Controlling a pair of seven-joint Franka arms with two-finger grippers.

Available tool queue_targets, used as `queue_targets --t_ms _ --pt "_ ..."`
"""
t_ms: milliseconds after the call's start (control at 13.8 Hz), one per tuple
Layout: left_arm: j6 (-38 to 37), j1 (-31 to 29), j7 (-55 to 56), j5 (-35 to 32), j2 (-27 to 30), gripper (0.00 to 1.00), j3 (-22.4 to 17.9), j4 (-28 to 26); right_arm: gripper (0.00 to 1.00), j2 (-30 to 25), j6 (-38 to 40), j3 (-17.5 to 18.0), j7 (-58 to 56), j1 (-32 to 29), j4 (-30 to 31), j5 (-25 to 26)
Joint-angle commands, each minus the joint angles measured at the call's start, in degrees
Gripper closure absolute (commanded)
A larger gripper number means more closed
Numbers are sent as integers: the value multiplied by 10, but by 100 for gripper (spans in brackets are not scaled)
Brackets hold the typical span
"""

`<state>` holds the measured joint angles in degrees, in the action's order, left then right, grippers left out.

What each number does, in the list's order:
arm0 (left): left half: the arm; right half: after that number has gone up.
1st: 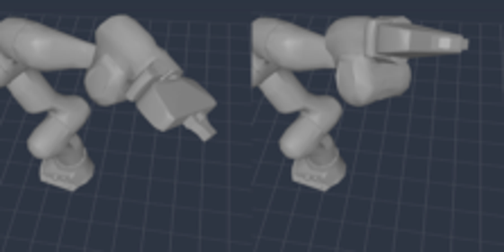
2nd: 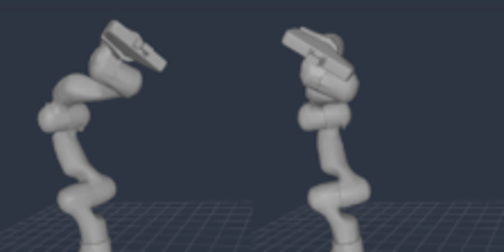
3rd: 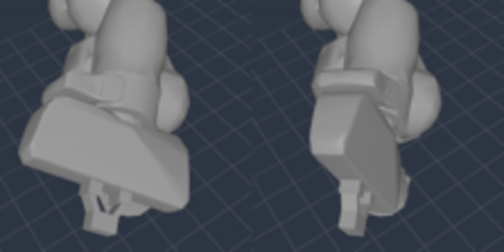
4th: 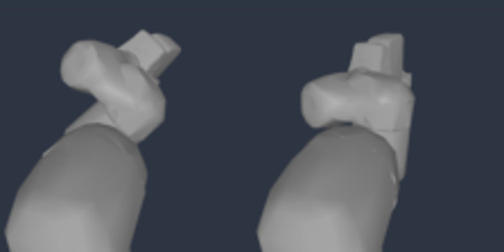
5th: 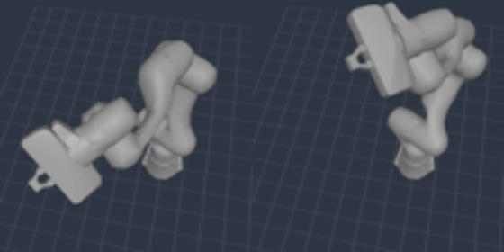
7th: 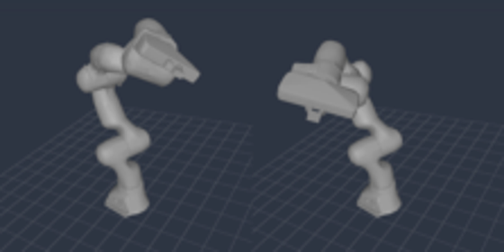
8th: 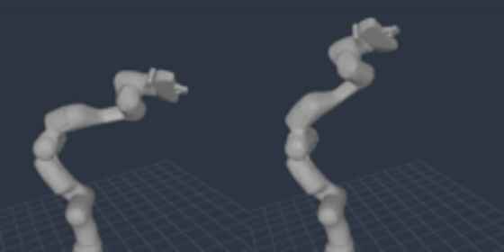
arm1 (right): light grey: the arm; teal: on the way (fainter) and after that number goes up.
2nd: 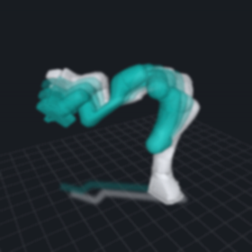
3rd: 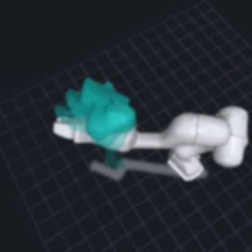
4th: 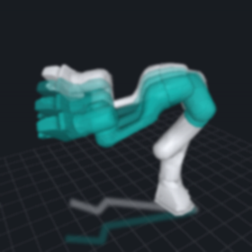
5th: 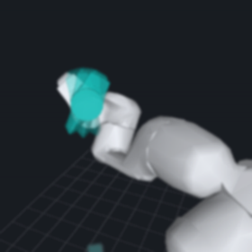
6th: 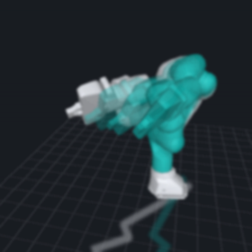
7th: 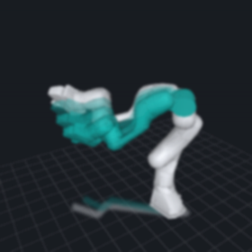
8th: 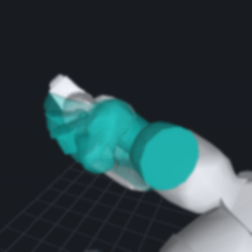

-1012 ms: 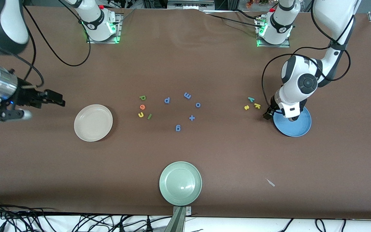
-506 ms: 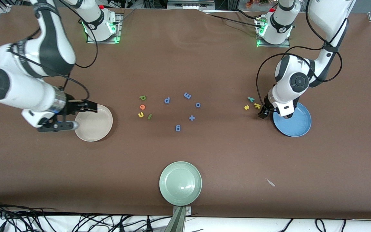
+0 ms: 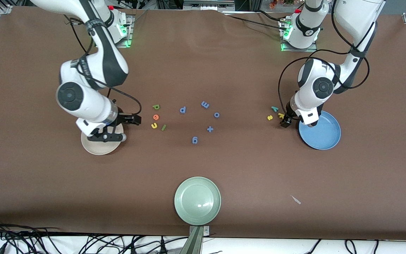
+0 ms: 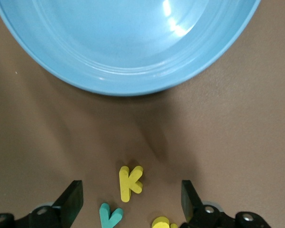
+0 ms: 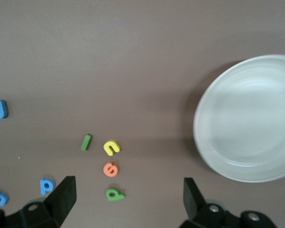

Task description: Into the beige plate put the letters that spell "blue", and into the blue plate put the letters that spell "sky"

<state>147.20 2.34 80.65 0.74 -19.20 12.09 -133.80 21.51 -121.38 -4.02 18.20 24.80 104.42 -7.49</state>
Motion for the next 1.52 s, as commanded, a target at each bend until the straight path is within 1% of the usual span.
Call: queue_targets --t_ms 0,72,145,217,361,506,723,940,1229,1373,1446 --pt "11 6 10 -1 -1 12 0 -6 0 -11 -123 -6 50 54 104 4" --pt "11 6 12 -1 -3 16 0 -6 0 -6 -141 -5 64 60 120 4" --pt "11 7 12 -1 -4 23 0 -5 0 -5 -142 -5 71 64 126 4" --pt "11 7 12 -1 -5 27 0 -5 0 -3 -142 -5 75 71 131 4" --pt "11 7 14 -1 -6 31 0 -5 0 -3 -144 -5 78 80 147 4" --pt "19 7 20 -1 -11 32 0 -5 0 -10 -161 -4 91 84 177 4" --pt "20 16 36 -7 -12 35 -1 -5 0 -17 -227 -3 112 103 229 4" --pt "20 16 36 -7 -13 40 -1 -5 0 -11 -256 -3 134 125 246 4" --pt "20 15 37 -7 -16 41 -2 -5 0 9 -299 -3 135 126 255 4" --pt "20 13 37 -7 -16 41 -2 -5 1 15 -306 -3 135 132 256 4" --pt "20 11 37 -7 -16 41 -2 -5 2 16 -307 -3 135 132 256 4"
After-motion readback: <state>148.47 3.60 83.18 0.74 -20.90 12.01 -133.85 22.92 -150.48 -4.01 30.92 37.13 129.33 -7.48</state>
